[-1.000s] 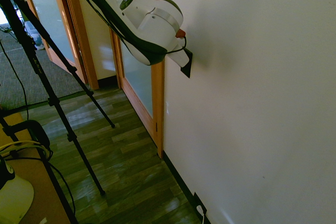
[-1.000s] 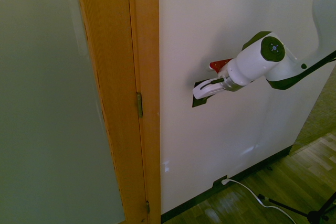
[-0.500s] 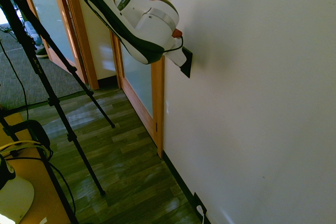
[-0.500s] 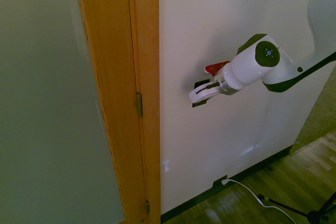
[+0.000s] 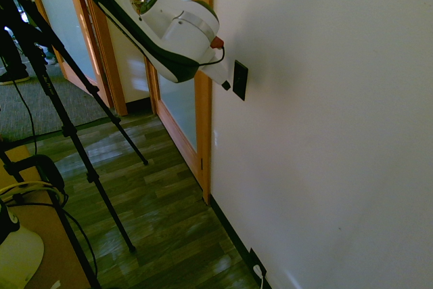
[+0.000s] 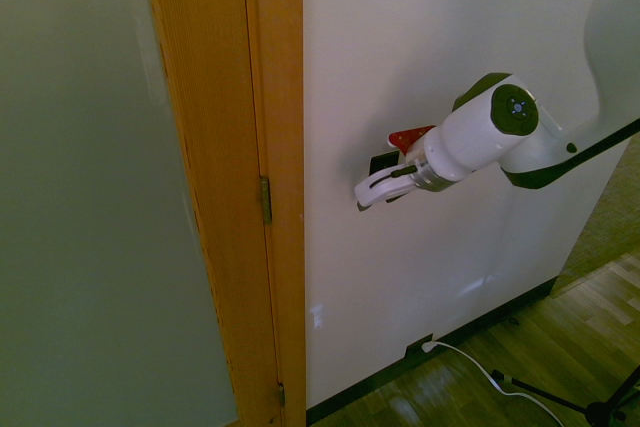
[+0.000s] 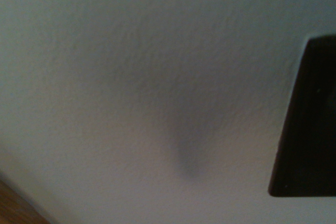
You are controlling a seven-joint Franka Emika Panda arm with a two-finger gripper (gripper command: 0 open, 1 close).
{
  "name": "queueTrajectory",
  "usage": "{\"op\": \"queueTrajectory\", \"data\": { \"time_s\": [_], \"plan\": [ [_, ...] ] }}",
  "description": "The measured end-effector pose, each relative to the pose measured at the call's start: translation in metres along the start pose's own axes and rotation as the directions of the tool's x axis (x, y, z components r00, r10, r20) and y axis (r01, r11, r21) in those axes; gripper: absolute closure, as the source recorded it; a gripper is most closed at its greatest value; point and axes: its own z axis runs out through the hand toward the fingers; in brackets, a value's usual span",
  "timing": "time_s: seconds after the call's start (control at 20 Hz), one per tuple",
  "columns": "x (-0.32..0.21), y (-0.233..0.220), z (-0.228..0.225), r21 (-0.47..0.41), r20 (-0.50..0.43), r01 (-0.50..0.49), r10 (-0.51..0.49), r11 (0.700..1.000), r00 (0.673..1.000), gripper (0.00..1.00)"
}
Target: Turn off the light
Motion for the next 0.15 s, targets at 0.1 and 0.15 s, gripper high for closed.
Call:
{"op": "queueTrajectory", "data": {
  "time_s": [0.1,0.15],
  "plan": [
    [0.0,0.015,0.011,0.015,0.008,-0.005,0.005,1.0,1.0,0.0],
    [0.0,0.024,0.015,0.022,0.005,-0.005,0.005,1.0,1.0,0.0]
  ]
}}
